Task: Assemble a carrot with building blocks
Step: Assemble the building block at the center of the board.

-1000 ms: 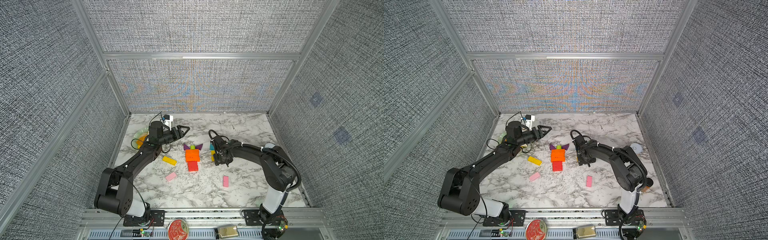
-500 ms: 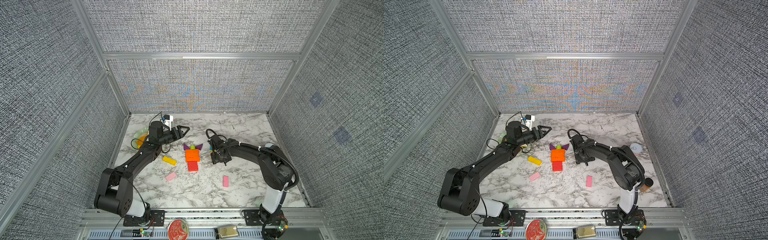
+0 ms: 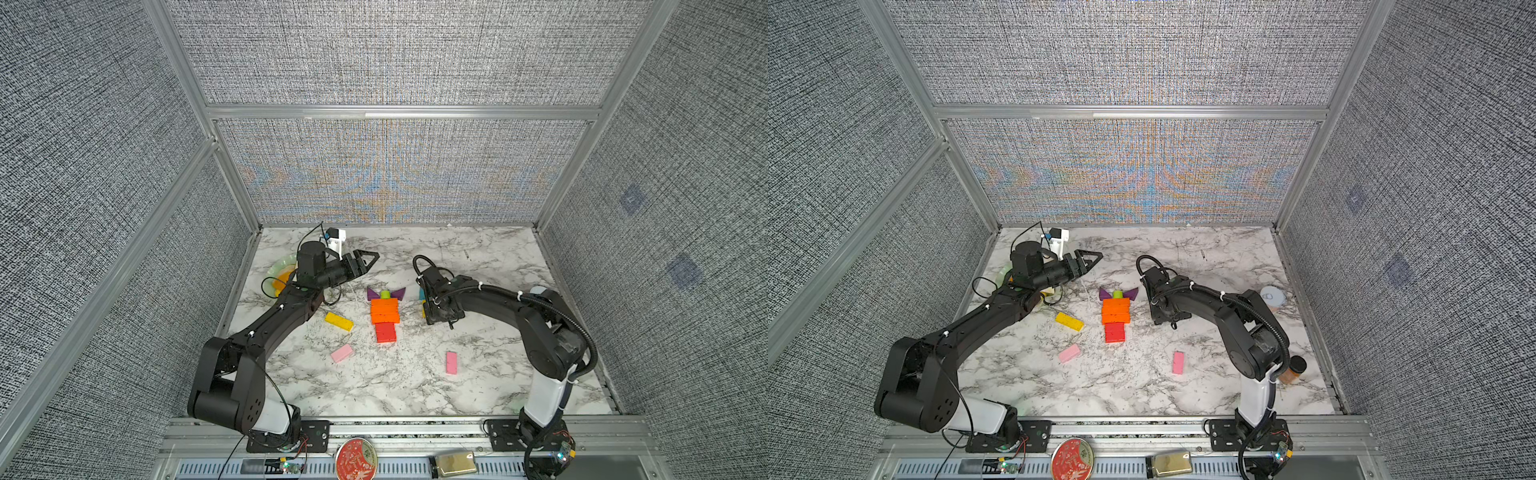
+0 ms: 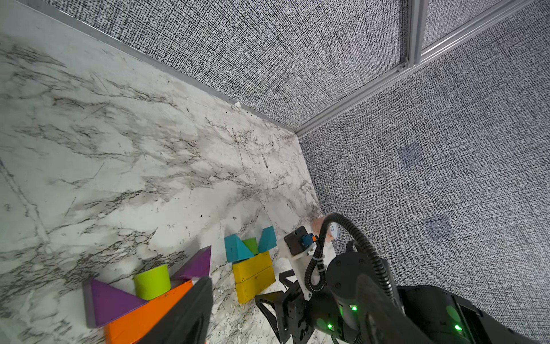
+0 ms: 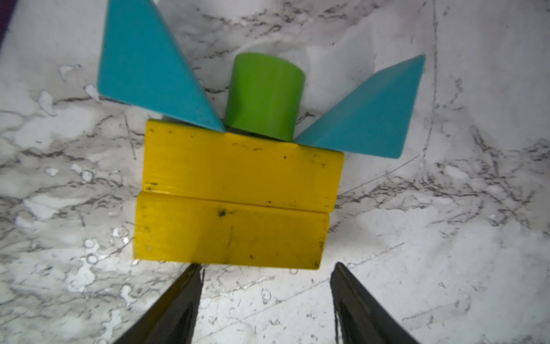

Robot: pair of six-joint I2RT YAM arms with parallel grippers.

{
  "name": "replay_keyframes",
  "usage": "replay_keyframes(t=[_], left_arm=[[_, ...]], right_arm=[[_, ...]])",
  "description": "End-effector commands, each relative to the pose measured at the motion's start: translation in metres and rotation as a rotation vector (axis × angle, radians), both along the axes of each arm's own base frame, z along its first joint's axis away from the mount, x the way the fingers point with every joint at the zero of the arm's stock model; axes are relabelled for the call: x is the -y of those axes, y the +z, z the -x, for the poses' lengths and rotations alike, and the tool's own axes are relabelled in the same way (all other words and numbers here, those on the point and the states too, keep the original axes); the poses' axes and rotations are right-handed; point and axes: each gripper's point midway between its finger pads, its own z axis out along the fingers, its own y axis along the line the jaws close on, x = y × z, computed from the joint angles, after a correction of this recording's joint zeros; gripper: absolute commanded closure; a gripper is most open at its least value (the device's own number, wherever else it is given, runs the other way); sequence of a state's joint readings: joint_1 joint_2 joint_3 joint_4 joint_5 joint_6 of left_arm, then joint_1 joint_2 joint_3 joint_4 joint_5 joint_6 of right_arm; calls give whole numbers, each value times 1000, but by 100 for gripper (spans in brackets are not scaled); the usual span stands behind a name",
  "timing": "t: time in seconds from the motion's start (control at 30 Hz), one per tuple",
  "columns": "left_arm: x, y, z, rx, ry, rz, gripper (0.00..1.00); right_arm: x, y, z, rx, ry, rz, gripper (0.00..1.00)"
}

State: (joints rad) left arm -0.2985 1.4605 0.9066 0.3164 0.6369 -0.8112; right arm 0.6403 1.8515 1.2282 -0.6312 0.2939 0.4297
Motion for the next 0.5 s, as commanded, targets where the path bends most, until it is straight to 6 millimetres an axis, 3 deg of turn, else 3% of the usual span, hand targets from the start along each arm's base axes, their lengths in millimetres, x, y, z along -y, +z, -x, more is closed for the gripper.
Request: replay_keyframes(t=[0.0,0.2,0.47], left_arm=[[0,5,0,22,-2,-5,23],[-1,8,0,31,0,-7,23],[-1,6,-1,30,2,-13,23]], right_arm=[[2,10,5,16,8,17,29],[-16,14,5,32,33,32,27],[-15,9,-10,68,5,103,23]])
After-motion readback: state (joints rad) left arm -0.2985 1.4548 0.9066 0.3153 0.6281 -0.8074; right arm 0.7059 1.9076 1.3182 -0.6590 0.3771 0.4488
